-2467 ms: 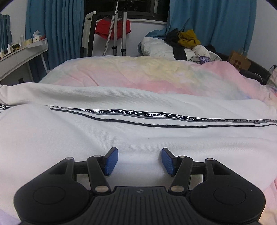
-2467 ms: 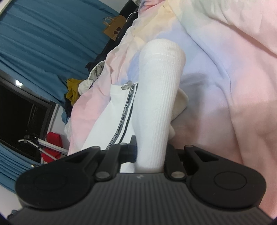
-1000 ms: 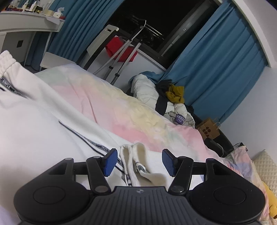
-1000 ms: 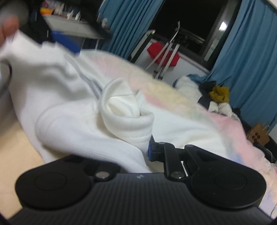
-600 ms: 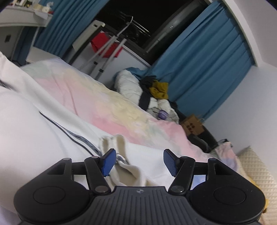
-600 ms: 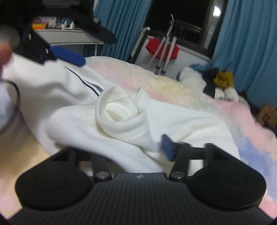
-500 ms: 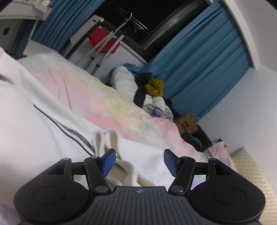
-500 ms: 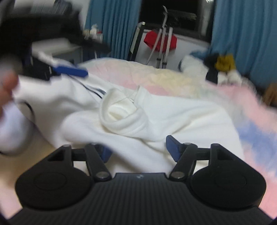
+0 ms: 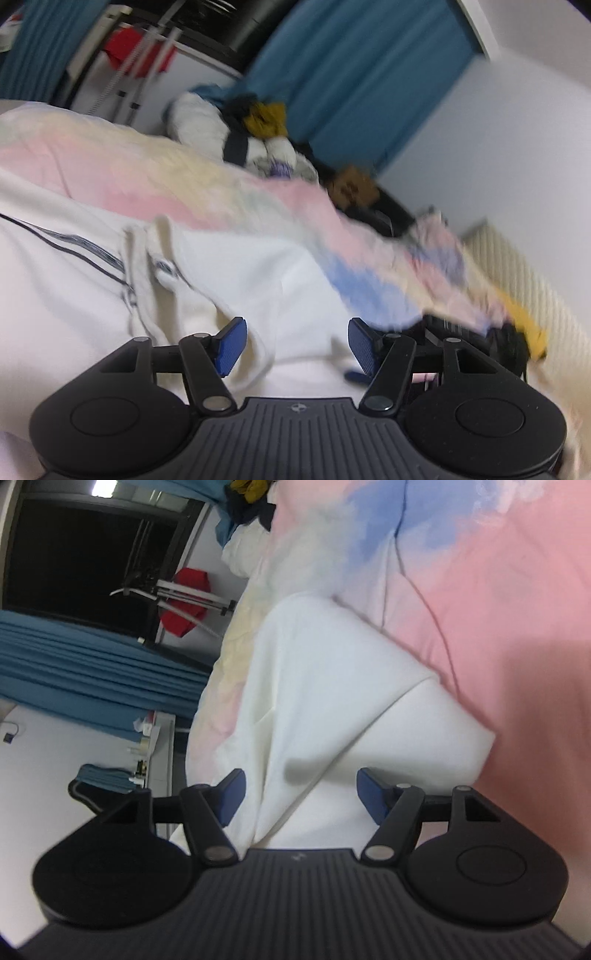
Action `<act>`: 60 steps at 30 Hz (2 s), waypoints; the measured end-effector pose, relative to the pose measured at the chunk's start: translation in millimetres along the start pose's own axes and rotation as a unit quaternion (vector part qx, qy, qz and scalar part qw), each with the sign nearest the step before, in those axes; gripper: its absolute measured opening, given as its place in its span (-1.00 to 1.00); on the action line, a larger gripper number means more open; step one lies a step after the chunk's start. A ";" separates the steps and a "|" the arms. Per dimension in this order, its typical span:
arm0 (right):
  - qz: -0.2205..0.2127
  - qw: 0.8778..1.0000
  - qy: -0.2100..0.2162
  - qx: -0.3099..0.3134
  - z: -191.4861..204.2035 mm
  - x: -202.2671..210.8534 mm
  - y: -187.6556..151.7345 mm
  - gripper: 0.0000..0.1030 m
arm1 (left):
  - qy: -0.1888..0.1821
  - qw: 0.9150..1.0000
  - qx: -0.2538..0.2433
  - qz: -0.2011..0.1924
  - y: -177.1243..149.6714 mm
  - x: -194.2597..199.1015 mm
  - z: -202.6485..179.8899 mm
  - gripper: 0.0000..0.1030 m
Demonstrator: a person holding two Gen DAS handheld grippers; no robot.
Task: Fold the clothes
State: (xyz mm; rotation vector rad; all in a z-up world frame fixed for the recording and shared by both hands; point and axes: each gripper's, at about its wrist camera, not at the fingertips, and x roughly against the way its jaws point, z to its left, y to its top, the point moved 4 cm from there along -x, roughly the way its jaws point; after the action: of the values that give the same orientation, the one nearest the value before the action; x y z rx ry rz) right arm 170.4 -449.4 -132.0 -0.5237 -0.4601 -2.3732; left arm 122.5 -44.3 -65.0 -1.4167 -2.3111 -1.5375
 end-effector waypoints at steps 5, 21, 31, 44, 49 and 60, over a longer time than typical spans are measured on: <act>-0.007 0.999 0.011 -0.031 -10.0 -14.8 5.8 0.34 | 0.029 0.998 -0.043 0.038 -18.2 -35.9 -5.9 -0.07; -0.091 0.995 0.017 -0.020 4.1 10.6 15.6 -0.81 | -0.054 0.979 0.186 -0.059 -2.7 -7.3 51.1 -0.86; -0.071 0.995 -0.071 0.008 -8.0 12.4 6.3 -0.86 | -0.024 0.969 0.238 -0.055 -5.4 -8.7 85.1 -0.86; -0.039 0.976 -0.116 0.181 39.4 2.9 -49.2 -0.80 | 0.083 0.978 0.188 -0.013 -16.8 -36.0 99.8 -0.84; -0.029 0.965 -0.066 0.252 73.5 8.5 -79.3 -0.81 | 0.099 0.979 0.179 -0.022 -16.7 -23.7 93.5 -0.85; -0.069 0.909 -0.134 0.389 77.1 -33.1 -59.0 -0.83 | 0.120 0.977 0.173 -0.029 -16.5 -1.9 95.7 -0.85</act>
State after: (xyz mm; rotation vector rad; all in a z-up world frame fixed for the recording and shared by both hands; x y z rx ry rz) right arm 173.6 -354.7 -92.8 -0.4362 -1.5196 -2.0052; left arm 153.5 23.9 -126.9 -1.0293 -2.3408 -1.1637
